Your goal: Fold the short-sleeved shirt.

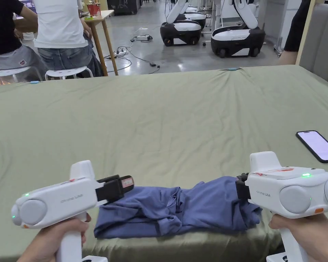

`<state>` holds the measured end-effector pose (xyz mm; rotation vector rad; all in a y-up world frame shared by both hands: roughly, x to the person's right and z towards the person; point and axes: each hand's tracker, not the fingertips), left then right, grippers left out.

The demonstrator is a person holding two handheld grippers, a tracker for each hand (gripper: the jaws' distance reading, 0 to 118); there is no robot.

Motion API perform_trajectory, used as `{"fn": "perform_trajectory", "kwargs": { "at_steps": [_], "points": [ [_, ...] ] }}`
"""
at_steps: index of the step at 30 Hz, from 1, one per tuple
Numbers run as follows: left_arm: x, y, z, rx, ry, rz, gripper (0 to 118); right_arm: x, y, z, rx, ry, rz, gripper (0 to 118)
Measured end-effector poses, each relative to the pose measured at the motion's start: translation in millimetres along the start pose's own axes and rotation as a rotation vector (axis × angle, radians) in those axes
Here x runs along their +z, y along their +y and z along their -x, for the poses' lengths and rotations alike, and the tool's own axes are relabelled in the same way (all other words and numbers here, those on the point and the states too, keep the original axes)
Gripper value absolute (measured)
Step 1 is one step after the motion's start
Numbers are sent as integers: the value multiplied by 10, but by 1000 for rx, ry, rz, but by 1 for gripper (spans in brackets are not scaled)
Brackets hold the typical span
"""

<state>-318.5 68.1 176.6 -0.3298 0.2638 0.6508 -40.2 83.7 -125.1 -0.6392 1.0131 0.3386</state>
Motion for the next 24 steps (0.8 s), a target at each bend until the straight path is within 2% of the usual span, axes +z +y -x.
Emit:
{"fn": "perform_trajectory", "kwargs": {
  "at_steps": [5, 10, 11, 14, 15, 16, 18, 21, 24],
  "points": [
    [256, -44, 299, 63, 61, -34, 0, -13, -36, 65, 5, 16, 5, 0],
    [236, -82, 387, 71, 56, -29, 0, -34, -43, 91, 9, 24, 8, 0],
    [231, -80, 393, 71, 55, -32, 15, -30, -39, 89, 10, 25, 9, 0],
    [187, -72, 465, 96, 67, -38, 118, -14, -34, 91, 16, 24, 8, 0],
    [159, -84, 508, 111, 83, -35, 115, -26, -35, 81, 18, 24, 8, 0],
    [176, -85, 572, 127, 59, -48, 107, -26, -35, 77, 20, 23, 8, 0],
    [110, -124, 673, 202, 22, 1, 105, -27, -38, 71, 20, 20, 9, 0],
    [-52, -224, 803, 230, -16, 54, 103, -19, -50, 62, 17, 18, 13, 0],
    [-164, -313, 895, 267, -37, 34, 89, -9, -70, 53, 11, 17, 16, 0]
  ]
}}
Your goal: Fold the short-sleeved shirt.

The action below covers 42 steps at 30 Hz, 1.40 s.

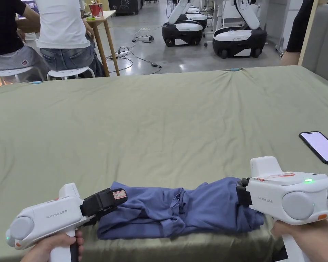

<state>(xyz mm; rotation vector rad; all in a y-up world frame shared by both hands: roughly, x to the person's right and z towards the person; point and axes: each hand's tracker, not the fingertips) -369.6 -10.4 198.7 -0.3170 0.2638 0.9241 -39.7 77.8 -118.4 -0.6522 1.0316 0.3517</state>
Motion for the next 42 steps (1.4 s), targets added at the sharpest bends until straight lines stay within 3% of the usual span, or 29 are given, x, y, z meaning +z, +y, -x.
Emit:
{"fn": "perform_trajectory", "kwargs": {
  "at_steps": [3, 4, 6, 8, 9, 14, 17, 19, 25, 30, 33, 34, 42],
  "points": [
    [-48, 6, 39, 38, -29, -17, 83, -27, -11, 2, 7, -6, 11, 0],
    [-67, -12, 26, 63, -10, -4, 73, -34, -14, 3, 9, -8, 13, 0],
    [-166, -56, 50, 59, 5, 24, 16, -41, -20, 2, 9, -7, 17, 0],
    [-208, -104, 28, 42, 14, 31, 14, -35, -27, -2, 2, -6, 17, 0],
    [-191, -85, 17, -91, 42, -25, 14, -34, -31, -3, 1, -7, 18, 0],
    [-1, -93, -220, -89, 68, -36, 13, -28, -32, -11, 10, -14, 26, 0],
    [207, -7, -126, -86, 72, -65, 12, -19, -15, -29, 6, -13, 20, 0],
    [332, 121, 138, -110, 152, -96, 12, 4, 9, -22, 6, -16, 16, 0],
    [795, 183, 337, -13, 226, -178, 12, -10, 17, 12, 8, -7, 17, 0],
    [745, 17, 5, -66, 265, -132, 12, -63, -2, 54, 12, 8, 21, 0],
    [772, 38, -207, -49, 226, -152, 12, -74, -11, 56, 10, 12, 21, 0],
    [825, 68, -84, -80, 184, -166, 12, -70, -15, 54, 10, 12, 21, 0],
    [718, 222, -834, -208, 80, -122, 12, -54, -78, -22, -5, 7, 22, 0]
  ]
}}
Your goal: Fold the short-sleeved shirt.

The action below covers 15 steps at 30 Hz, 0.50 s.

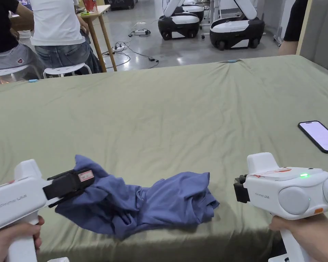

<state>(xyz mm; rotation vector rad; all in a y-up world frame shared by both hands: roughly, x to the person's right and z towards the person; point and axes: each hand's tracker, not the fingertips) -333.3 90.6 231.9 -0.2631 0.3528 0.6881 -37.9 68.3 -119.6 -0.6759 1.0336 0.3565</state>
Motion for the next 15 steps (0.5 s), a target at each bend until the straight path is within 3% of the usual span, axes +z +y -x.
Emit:
{"fn": "perform_trajectory", "kwargs": {
  "at_steps": [8, 15],
  "points": [
    [-852, -253, -949, -56, -86, 135, 12, 99, -53, -123, -28, -10, -10, 0],
    [-1761, -702, -1161, -103, -47, 307, 12, 287, -139, -327, -66, -40, -24, 0]
  ]
}}
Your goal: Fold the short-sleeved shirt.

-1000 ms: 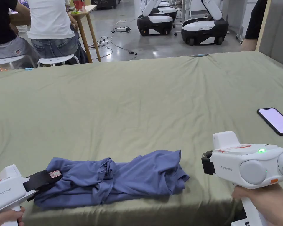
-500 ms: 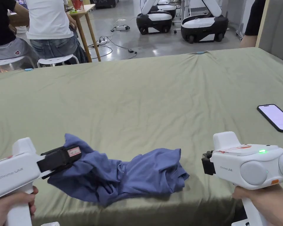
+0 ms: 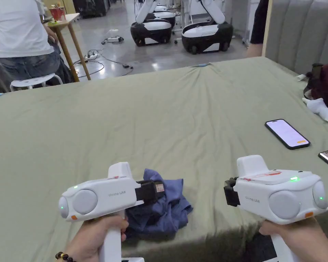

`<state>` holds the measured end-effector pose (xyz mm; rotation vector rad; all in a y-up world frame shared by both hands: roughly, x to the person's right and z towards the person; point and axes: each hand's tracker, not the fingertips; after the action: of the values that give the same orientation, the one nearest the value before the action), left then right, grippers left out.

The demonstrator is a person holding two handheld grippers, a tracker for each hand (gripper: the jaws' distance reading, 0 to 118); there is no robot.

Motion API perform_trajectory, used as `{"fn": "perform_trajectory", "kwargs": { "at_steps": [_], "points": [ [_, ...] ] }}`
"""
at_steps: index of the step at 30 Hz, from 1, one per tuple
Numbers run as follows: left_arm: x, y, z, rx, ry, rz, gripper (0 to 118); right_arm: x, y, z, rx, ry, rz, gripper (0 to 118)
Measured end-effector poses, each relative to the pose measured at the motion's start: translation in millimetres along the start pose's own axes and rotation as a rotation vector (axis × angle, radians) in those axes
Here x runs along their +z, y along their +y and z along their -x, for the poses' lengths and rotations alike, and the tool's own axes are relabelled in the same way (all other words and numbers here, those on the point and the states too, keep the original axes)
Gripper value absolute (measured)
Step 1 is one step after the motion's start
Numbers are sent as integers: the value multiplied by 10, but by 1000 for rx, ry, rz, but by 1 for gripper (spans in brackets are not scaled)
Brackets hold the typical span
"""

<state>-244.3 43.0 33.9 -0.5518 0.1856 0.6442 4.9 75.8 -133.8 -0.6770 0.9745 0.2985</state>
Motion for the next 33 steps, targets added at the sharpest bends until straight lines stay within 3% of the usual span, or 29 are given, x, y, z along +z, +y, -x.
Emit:
{"fn": "perform_trajectory", "kwargs": {
  "at_steps": [1, 5, 6, 9, 10, 15, 16, 18, 19, 20, 26, 33],
  "points": [
    [-65, -16, 5, 12, -3, 0, 13, 29, -13, -36, -4, -8, -2, 0],
    [-11, -45, 53, 56, -77, -41, 43, 76, -60, -164, -10, -38, 5, 0],
    [38, -28, 48, 32, -121, -40, 43, 76, -69, -180, -9, -43, 7, 0],
    [307, 64, -22, -44, -122, -69, 107, 65, -87, -195, -10, -54, 16, 0],
    [422, 90, -22, -61, -107, -103, 118, 64, -89, -191, -10, -53, 18, 0],
    [943, 210, 234, 10, -105, -184, 118, 25, -66, -113, -11, -40, 17, 0],
    [1001, 218, 319, 32, -105, -169, 110, 18, -61, -95, -11, -35, 16, 0],
    [1078, 207, 583, 43, -112, -168, 55, -41, -35, -77, -9, -25, 15, 0],
    [1092, 180, 621, 43, -89, -181, 19, -53, -29, -60, -7, -21, 15, 0],
    [1088, 155, 650, 37, -54, -194, 0, -62, -24, -43, -4, -18, 15, 0],
    [1006, 55, 636, 65, -74, -155, 0, -62, -21, 10, 10, -4, 20, 0],
    [461, 80, 231, -10, -161, -47, 0, -57, -25, -13, 4, -13, 23, 0]
  ]
}}
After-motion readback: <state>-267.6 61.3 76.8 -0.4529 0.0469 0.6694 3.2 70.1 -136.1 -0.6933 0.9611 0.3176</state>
